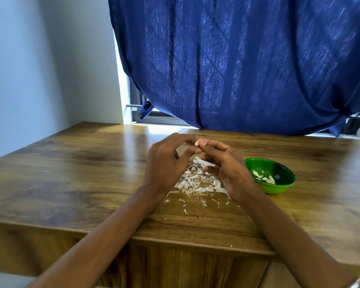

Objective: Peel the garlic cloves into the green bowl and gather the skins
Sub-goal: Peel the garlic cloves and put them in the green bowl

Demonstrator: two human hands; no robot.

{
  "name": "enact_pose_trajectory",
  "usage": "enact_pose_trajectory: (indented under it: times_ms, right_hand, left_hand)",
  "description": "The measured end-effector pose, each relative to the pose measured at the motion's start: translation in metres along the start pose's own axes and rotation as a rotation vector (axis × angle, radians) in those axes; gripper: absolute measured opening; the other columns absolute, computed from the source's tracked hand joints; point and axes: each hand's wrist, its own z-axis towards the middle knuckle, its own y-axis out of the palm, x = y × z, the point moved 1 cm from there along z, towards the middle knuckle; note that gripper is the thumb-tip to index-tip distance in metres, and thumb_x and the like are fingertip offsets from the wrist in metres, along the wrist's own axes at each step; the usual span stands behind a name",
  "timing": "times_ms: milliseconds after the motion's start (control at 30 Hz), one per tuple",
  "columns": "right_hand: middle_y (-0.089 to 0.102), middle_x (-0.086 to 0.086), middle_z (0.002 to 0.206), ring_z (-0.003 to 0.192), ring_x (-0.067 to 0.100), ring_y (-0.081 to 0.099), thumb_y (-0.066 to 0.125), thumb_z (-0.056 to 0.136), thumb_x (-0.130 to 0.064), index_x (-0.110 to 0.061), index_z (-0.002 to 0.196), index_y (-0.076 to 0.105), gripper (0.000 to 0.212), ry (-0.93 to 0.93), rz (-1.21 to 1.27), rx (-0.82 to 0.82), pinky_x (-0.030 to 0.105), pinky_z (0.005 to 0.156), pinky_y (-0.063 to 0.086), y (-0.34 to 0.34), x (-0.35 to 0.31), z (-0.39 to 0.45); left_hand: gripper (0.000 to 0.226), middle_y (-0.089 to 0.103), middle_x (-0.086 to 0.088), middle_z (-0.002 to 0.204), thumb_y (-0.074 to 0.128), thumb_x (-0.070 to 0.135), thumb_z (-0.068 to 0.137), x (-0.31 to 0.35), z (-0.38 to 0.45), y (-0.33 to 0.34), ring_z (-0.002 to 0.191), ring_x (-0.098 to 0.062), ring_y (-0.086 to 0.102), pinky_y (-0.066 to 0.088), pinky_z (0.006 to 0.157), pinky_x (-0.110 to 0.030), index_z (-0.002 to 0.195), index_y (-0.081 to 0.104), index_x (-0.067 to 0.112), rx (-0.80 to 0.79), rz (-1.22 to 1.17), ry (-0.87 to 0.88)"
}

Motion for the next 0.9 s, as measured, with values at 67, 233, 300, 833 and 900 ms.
enact_pose_trajectory:
  times_ms: [67,233,300,833,900]
  right_hand:
    - [0.077,-0.006,0.09,0.082,0.005,0.062,0.075,0.084,-0.03,-0.022,0.098,0.078,0.016,-0.004,-0.046,-0.014,0.022,0.063,0.05,0.001,0.0,-0.001]
    - [0.078,-0.004,0.093,0.076,-0.002,0.065,0.075,0.087,-0.023,-0.022,0.097,0.077,0.01,-0.057,-0.145,0.007,0.019,0.059,0.051,0.001,0.001,0.0]
    - [0.078,-0.004,0.094,0.075,-0.004,0.065,0.074,0.088,-0.02,-0.021,0.096,0.076,0.009,-0.079,-0.183,0.001,0.018,0.057,0.051,0.001,0.002,0.001]
    - [0.078,0.0,0.088,0.071,0.002,0.067,0.077,0.086,-0.016,-0.015,0.093,0.074,0.008,-0.172,-0.224,0.05,0.023,0.058,0.054,-0.004,0.002,0.005]
    - [0.078,0.0,0.089,0.072,0.003,0.067,0.077,0.086,-0.016,-0.016,0.093,0.075,0.007,-0.173,-0.223,0.044,0.022,0.058,0.054,-0.004,0.002,0.005]
  left_hand:
    - [0.011,0.075,0.005,0.095,0.081,0.009,0.087,0.0,0.0,0.0,0.056,0.009,0.055,0.039,0.053,-0.01,0.097,0.077,0.013,0.036,-0.004,-0.018]
    - [0.014,0.072,-0.004,0.094,0.076,-0.007,0.085,0.001,0.003,0.0,0.068,-0.003,0.066,0.049,0.049,-0.013,0.091,0.079,0.005,0.09,-0.134,-0.067]
    - [0.015,0.071,-0.007,0.094,0.073,-0.009,0.087,0.002,0.004,0.0,0.057,-0.005,0.066,0.049,0.046,-0.014,0.091,0.078,0.005,0.064,-0.227,-0.116]
    - [0.022,0.076,0.007,0.098,0.075,0.008,0.092,0.01,0.004,-0.002,0.039,-0.019,0.062,0.043,0.036,-0.021,0.112,0.078,0.016,-0.049,-0.321,-0.375]
    - [0.018,0.077,0.008,0.096,0.077,0.011,0.091,0.011,0.005,-0.002,0.04,-0.019,0.063,0.044,0.038,-0.021,0.108,0.078,0.015,-0.039,-0.299,-0.385]
